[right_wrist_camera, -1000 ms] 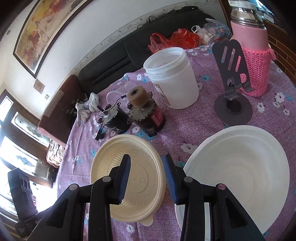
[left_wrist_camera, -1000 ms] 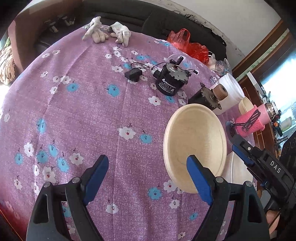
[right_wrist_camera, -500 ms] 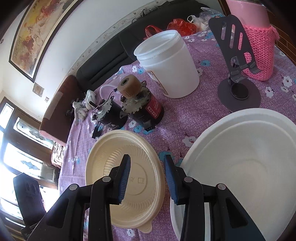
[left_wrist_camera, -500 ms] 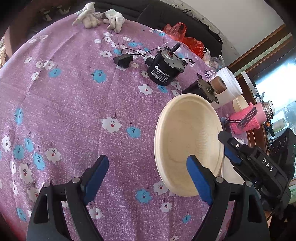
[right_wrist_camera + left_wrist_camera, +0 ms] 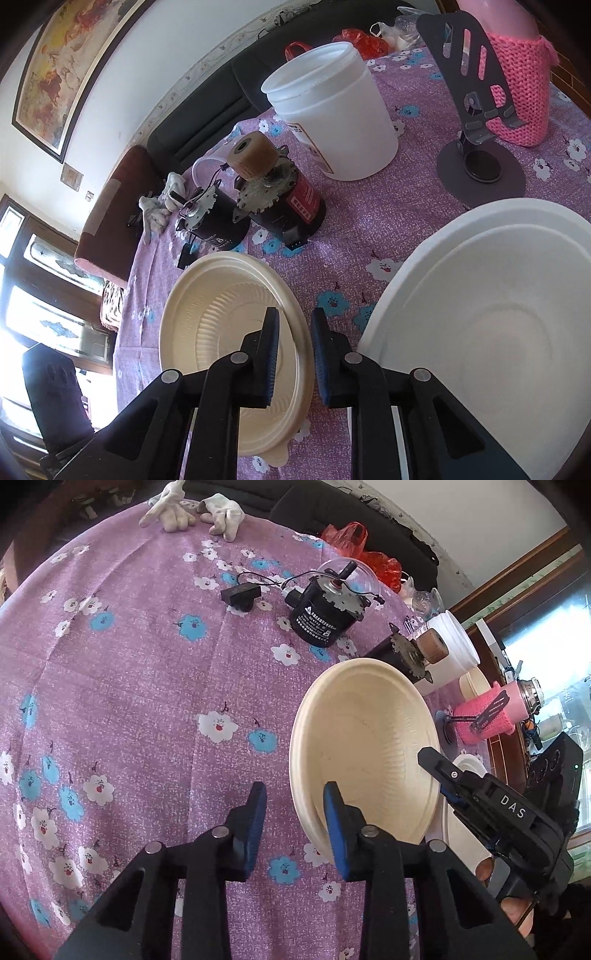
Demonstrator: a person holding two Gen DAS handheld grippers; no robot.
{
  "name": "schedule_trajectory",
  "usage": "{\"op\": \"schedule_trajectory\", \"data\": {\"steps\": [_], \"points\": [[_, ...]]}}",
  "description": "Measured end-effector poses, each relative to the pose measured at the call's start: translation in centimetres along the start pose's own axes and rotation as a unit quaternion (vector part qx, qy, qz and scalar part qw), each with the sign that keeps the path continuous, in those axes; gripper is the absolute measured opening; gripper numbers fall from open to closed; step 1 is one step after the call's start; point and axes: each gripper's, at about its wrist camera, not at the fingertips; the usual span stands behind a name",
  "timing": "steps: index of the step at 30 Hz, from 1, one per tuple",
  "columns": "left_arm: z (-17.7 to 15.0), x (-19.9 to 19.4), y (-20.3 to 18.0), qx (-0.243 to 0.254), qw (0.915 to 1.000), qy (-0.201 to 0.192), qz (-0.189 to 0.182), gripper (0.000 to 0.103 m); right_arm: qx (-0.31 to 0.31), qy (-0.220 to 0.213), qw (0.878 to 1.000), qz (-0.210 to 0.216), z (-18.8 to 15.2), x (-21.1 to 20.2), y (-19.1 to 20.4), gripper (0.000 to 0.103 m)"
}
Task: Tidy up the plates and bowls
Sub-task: 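Close both grippers on the rim of the beige bowl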
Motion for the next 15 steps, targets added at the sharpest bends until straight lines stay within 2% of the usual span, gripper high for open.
{"op": "schedule_trajectory", "data": {"steps": [3,5,15], "points": [[0.00,-0.43,-0.09,0.003,1.0000,-0.006,0.004,0.023,0.005,0.002,1.000,0.001,-0.04,0.14,-0.16,0.016],[-0.01,-0.61,-0.22,0.006,1.0000,-0.008,0.001,0.015,0.005,0.004,1.000,0.003,-0.13,0.28,-0.11,0.015],[-0.19,-0.82,-0.60,0.018,0.9995,-0.015,0.018,0.013,0.003,0.002,1.000,0.000,-0.33,0.27,0.33,0.015]]}}
Point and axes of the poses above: each gripper's, at about its wrist camera, not at the fingertips, and x roughly the way its jaws point, y to its left, z to its top, and after that the axes turned 1 degree about -y, right-handed
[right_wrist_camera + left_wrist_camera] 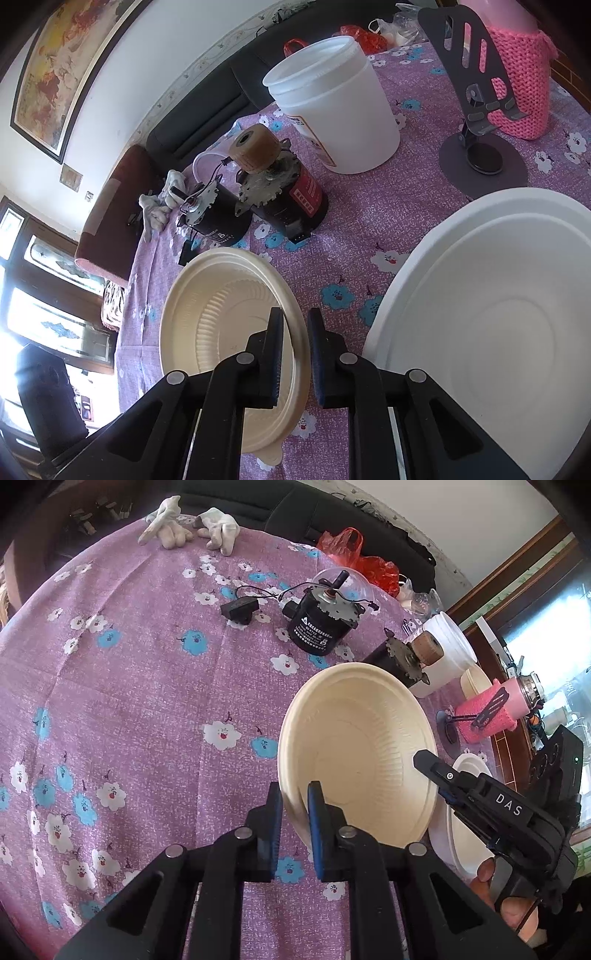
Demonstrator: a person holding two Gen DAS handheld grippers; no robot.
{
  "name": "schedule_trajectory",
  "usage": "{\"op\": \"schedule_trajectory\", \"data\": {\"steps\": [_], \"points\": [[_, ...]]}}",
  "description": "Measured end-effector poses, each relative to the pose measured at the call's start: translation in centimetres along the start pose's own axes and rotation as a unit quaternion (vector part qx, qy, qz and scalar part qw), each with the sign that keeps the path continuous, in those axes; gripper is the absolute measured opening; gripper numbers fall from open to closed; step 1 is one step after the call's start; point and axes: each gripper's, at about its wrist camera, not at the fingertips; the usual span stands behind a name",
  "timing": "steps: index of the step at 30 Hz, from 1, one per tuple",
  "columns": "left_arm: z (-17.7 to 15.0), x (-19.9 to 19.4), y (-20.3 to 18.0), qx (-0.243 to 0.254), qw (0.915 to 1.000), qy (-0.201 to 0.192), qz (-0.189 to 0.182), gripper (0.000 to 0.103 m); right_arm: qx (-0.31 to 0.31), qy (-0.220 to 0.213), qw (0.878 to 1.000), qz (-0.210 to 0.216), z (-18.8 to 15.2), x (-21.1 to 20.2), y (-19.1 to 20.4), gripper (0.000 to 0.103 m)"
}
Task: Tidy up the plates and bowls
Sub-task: 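Close both grippers on the rim of the beige bowl, then lift the beige bowl with both grippers and carry it over the stack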
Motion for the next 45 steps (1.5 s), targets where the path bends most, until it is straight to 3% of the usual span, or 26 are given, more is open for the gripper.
{"op": "schedule_trajectory", "data": {"steps": [11,17,26,45], "points": [[-0.5,-1.1,0.5,-0.003,1.0000,-0.001,0.000,0.013,-0.012,-0.006,1.000,-0.009,-0.4,-0.5,1.3,0.015],[-1.7,-3.8,2.2,-0.014,0.9997,-0.021,0.005,0.014,-0.034,-0.009,0.999,0.000,-1.5,-1.4,3.8,0.015],[-3.7,-7.7,5.3,-0.032,0.9986,-0.037,0.018,0.014,-0.083,-0.009,0.996,0.005,-4.6,-2.8,9.0,0.015],[-8.2,-16.7,9.2,-0.031,0.9954,-0.081,0.042,0.014,-0.093,-0.018,0.994,0.057,-11.7,-6.5,14.1,0.013]]}}
Point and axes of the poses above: each gripper's, at about its wrist camera, not at the fingertips, and x roughly the way its jaws point, y to its left, z to its top, and after that the axes turned 1 degree about -y, right-handed
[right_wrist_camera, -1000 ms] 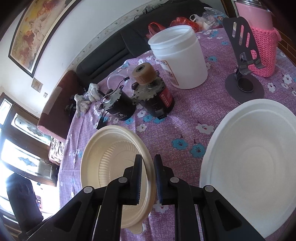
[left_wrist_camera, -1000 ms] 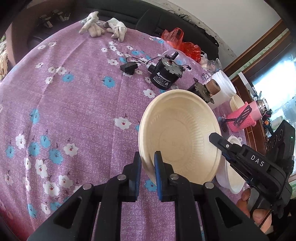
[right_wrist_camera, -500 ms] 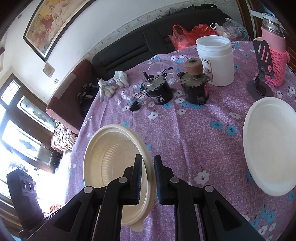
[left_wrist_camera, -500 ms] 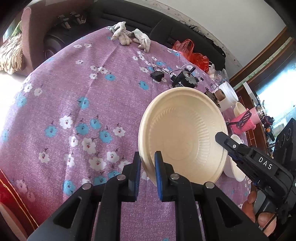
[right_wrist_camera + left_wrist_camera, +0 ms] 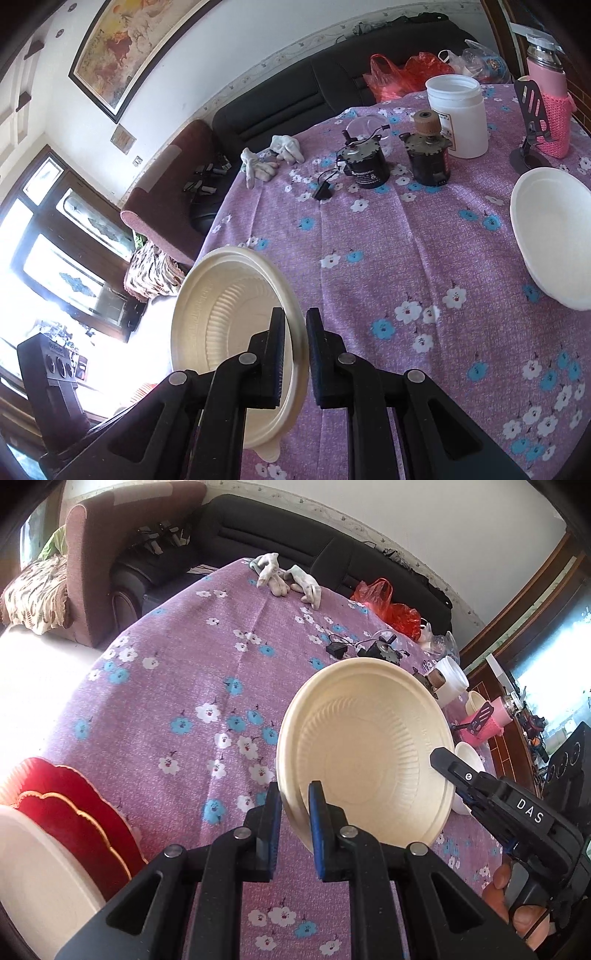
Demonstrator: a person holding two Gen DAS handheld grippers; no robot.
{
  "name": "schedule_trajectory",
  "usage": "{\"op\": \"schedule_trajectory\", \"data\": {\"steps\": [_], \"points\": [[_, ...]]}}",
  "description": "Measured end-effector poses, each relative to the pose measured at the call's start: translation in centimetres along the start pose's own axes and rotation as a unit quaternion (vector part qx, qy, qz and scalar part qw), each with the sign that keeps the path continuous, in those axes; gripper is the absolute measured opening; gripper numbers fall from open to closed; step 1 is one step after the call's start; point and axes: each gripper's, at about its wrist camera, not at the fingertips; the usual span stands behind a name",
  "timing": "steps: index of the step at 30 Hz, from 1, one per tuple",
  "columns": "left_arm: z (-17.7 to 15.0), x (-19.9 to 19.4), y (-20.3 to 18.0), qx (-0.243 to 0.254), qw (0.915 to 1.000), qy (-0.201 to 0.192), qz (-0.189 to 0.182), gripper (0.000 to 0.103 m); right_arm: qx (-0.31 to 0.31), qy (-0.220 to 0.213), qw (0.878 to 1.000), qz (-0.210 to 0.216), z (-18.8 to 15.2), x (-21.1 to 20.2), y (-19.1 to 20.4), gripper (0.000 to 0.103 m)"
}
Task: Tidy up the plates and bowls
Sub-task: 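Lift the beige bowl with both grippers and carry it over the stack, then lower the beige bowl with both grippers into the white bowl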
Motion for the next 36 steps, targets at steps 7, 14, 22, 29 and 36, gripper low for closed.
{"op": "schedule_trajectory", "data": {"steps": [7,14,22,29,36], "points": [[-1.4,-5.2,2.3,0.002,0.9993,-0.034,0.014,0.014,-0.029,-0.003,0.999,0.019,-2.5,-1.3,4.0,0.013],[-3.2,-9.4,4.8,-0.003,0.9979,-0.056,0.032,0.015,-0.050,0.002,0.998,0.043,-5.0,-1.8,7.7,0.013],[-6.1,-14.0,8.8,-0.023,0.9945,-0.084,0.058,0.015,-0.096,0.020,0.993,0.066,-8.5,-1.5,12.6,0.013],[-8.4,-16.5,13.3,-0.056,0.9905,-0.096,0.082,0.015,-0.132,0.048,0.986,0.086,-11.9,0.2,16.4,0.013],[-9.9,-17.0,16.2,-0.076,0.9885,-0.092,0.093,0.015,-0.158,0.072,0.981,0.082,-14.5,2.0,18.5,0.013]]}}
Point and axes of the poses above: each gripper's, at about its wrist camera, not at the fingertips, and x roughly the way its jaws point, y to its left, z to its top, and after that the axes turned 1 degree about -y, right-handed
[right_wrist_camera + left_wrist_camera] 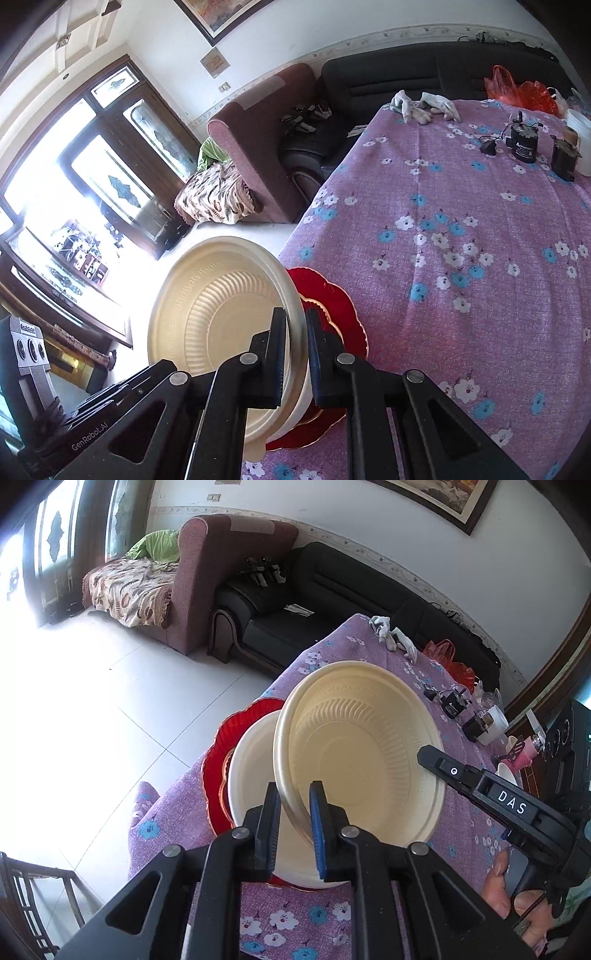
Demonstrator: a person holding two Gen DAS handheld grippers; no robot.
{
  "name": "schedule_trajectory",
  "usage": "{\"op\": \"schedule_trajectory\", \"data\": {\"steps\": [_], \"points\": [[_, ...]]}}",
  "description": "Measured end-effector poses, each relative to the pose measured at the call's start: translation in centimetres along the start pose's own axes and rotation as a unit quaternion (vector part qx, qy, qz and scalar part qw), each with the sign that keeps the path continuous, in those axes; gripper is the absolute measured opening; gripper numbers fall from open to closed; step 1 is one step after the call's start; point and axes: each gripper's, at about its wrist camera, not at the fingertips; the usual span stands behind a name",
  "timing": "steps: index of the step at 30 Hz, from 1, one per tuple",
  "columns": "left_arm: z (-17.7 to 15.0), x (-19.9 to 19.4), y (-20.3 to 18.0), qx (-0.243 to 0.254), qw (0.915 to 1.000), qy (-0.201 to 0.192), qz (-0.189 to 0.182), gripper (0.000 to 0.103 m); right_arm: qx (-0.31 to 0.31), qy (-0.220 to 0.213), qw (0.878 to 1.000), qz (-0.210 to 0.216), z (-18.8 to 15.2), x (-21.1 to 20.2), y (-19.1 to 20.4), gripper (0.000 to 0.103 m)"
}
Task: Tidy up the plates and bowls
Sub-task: 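Lower the beige bowl with both grippers into the white bowl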
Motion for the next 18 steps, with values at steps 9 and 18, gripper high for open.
{"op": "schedule_trajectory", "data": {"steps": [9,18], "points": [[-0.5,0.9,1.5,-0.007,0.9998,0.015,0.010,0.016,-0.007,0.025,1.000,-0.016,-1.1,2.9,0.8,0.013],[-0.7,0.5,1.0,0.013,0.9995,0.007,0.027,0.016,-0.010,0.031,0.999,-0.017,-1.3,3.8,1.1,0.013]]}}
Point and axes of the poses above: each gripper's, at about its wrist camera, not at the fingertips, and x roughly the way its jaws point, y to its left, z to its top, and after that the axes turned 1 degree about -y, right-handed
